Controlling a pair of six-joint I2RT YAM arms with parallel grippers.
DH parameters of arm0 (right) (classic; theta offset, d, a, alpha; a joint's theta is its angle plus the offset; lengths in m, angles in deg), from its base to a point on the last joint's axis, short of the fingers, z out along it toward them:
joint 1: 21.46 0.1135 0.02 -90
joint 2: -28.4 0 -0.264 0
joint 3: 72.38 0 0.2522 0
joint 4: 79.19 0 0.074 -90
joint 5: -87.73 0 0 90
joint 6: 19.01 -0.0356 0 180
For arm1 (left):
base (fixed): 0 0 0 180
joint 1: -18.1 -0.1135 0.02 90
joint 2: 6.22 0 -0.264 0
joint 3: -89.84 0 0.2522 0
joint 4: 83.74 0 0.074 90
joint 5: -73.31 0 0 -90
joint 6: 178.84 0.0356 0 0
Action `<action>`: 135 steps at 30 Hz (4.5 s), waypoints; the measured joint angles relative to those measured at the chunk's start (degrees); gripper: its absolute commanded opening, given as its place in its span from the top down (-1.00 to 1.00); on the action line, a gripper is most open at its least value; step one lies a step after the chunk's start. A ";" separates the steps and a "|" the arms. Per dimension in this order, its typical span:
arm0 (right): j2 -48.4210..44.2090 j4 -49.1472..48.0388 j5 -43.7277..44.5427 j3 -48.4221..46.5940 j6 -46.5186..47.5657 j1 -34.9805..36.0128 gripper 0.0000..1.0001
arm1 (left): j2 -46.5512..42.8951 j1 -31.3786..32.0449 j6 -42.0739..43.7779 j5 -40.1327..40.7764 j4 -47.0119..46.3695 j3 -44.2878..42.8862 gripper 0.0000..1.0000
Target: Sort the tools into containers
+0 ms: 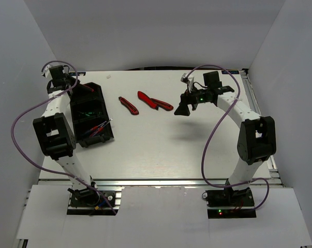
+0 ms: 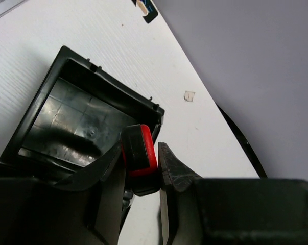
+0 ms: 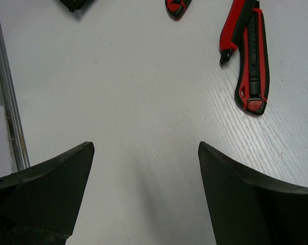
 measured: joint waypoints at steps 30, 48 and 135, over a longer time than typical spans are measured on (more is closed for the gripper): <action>5.25 -2.19 1.92 -4.31 7.67 1.42 -0.79 | -1.25 0.02 -2.40 6.71 -8.33 9.29 -0.92; 32.00 4.02 24.17 -30.08 6.64 7.93 -0.55 | -29.33 -4.81 1.36 -8.94 -3.28 28.94 -0.96; 4.02 -7.15 9.57 -4.55 -20.11 8.24 0.72 | 2.49 35.01 -17.00 -35.78 -23.28 12.59 0.59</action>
